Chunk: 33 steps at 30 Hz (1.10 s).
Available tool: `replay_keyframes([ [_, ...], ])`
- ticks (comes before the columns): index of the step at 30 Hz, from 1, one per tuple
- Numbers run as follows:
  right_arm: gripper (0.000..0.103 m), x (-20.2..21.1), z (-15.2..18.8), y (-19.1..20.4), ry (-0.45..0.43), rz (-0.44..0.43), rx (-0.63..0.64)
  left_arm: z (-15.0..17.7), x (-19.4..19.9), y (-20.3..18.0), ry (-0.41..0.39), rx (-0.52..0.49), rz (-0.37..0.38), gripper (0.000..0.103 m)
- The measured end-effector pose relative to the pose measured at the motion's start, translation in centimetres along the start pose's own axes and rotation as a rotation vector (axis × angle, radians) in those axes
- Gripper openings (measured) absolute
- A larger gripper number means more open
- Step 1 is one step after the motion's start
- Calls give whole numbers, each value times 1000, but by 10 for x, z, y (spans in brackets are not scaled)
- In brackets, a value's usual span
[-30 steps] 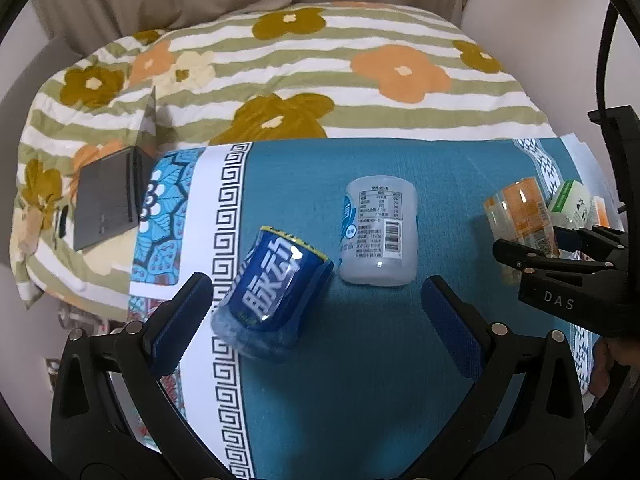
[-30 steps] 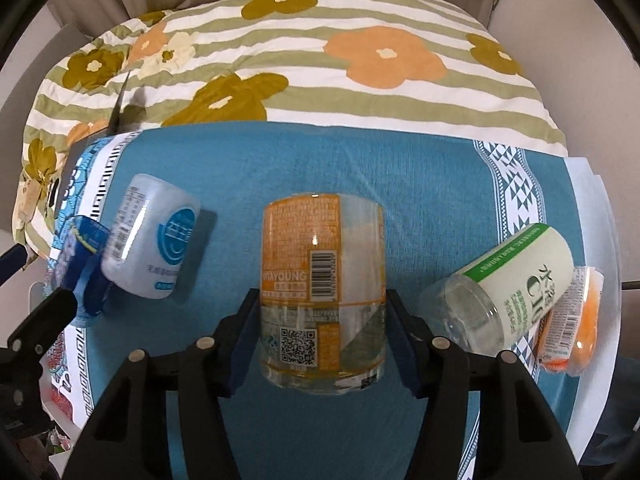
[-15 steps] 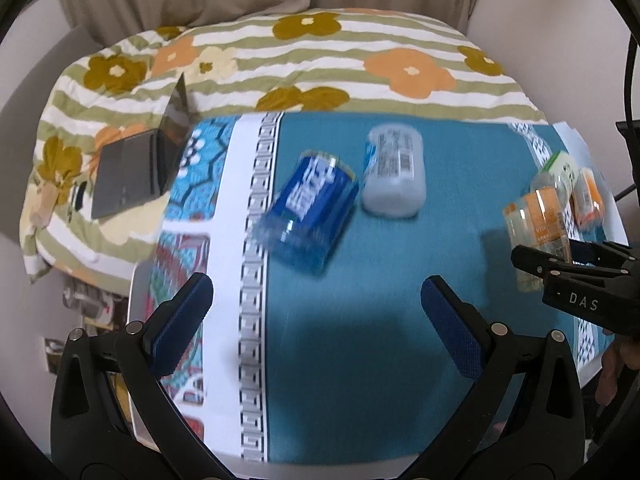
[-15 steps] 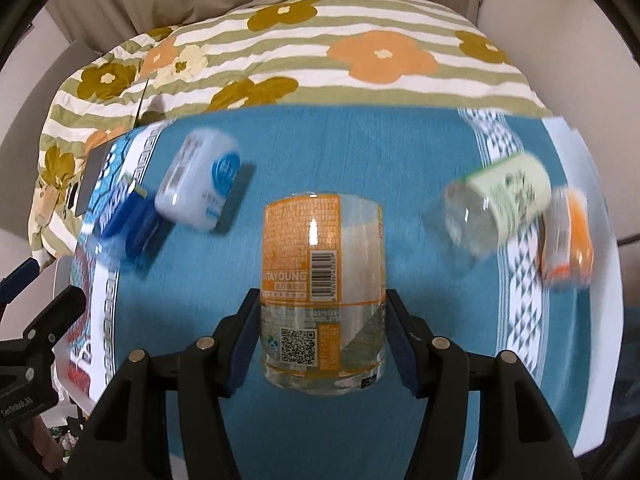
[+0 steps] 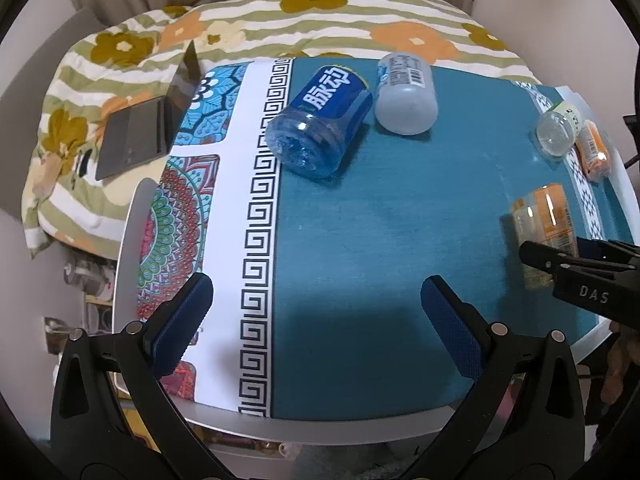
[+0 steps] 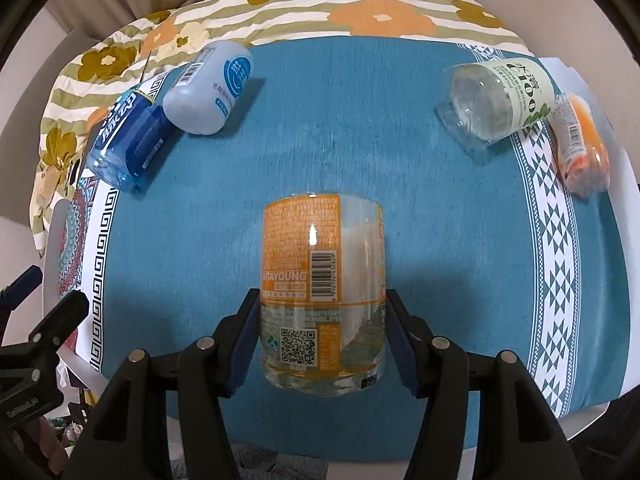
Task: Flip cup upright
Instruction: 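Lift the cup with the right tool, set it down, open the fingers, then bring the left tool to the cup while the right tool withdraws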
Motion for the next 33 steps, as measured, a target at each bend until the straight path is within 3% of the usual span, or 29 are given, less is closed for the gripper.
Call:
replay_keyframes([
  [19,57,-6,-6,-1,1,-39,-77,-3,-18,-3,15,-18,14,103],
  [21,76,-4,-7,-1,-8,-45,-83,-4,-16,-2,10,-19,13,103],
  [23,86,-1,-7,-1,-22,-52,-92,-4,-14,-1,5,-18,15,103],
  [33,87,33,-3,-5,-123,-66,-117,-1,6,-8,-4,-21,70,103],
])
Point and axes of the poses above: each gripper's, at about its wrist camera, not at the fingertips, and x roughly against the way its jaws point, y to its left, z to its underside, the point moved 9 cm from there along -x, roughly the way its jaws point, and after that the axes turned 6 degrees about z, right-handed, at the moved point
